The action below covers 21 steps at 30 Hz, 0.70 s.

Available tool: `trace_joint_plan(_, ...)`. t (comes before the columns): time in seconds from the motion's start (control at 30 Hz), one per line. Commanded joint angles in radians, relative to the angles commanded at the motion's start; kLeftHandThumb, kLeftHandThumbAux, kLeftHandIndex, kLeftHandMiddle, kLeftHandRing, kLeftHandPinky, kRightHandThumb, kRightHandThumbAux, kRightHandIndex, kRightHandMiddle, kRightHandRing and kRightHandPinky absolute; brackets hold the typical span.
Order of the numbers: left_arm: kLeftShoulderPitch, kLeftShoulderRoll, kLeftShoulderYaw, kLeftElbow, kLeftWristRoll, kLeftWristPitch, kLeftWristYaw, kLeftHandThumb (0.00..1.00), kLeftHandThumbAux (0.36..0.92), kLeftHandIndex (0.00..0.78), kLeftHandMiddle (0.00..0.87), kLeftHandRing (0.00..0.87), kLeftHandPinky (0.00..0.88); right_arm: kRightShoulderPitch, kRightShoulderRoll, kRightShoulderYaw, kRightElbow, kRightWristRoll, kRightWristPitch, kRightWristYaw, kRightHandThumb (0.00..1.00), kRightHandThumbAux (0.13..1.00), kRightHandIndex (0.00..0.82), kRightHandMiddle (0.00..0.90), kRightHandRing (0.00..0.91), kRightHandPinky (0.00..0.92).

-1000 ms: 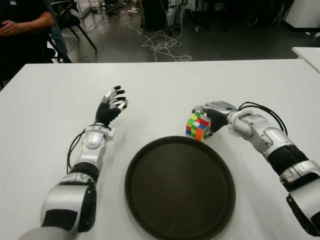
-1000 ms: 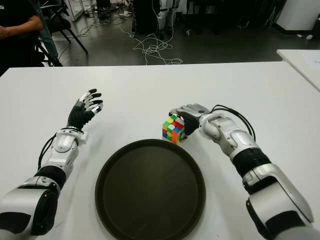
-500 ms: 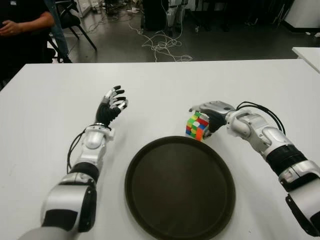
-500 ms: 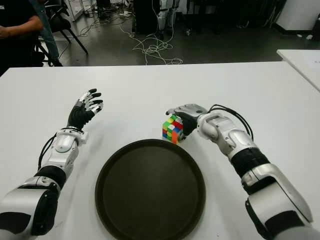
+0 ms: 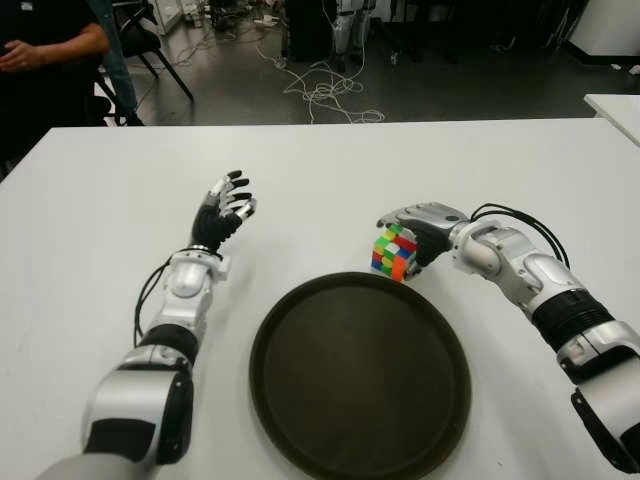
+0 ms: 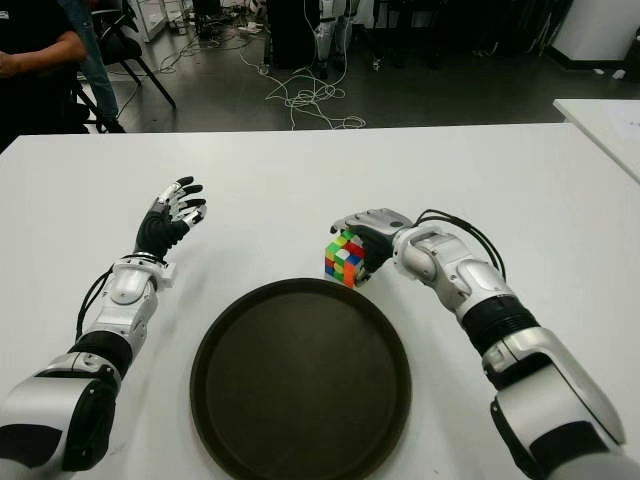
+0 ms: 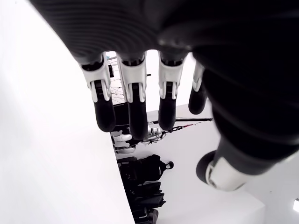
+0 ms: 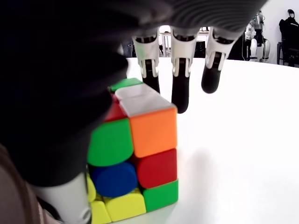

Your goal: Pick up the Rubik's Cube and put it in the plate

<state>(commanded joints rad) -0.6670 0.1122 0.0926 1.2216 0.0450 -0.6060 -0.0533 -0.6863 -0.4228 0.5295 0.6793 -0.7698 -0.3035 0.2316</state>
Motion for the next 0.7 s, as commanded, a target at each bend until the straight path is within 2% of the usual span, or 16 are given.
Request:
trace_joint_plan(0.2, 0.001, -0.001, -0.001, -0.001, 0.001, -0.005, 0.001, 0.177, 0.706, 0.136, 0.193, 0.209, 0.217, 0.002, -0.003, 0.004, 0.0, -0.003, -0.006, -0.008, 0.0, 0.818, 0.18, 0.209, 0.213, 0.2)
trace_joint_plan(0.53, 0.0, -0.002, -0.001, 0.002, 0.003, -0.007, 0.007, 0.179, 0.721, 0.132, 0.193, 0.203, 0.213, 0.004, -0.003, 0.022, -0.017, -0.011, 0.014, 0.007, 0.0, 0.797, 0.156, 0.185, 0.183, 0.147)
trace_joint_plan(0.7, 0.002, -0.004, 0.001, 0.0, -0.001, -0.014, 0.003, 0.174, 0.724, 0.132, 0.193, 0.198, 0.207, 0.007, -0.004, 0.025, -0.021, -0.012, 0.015, 0.002, 0.0, 0.815, 0.159, 0.187, 0.183, 0.151)
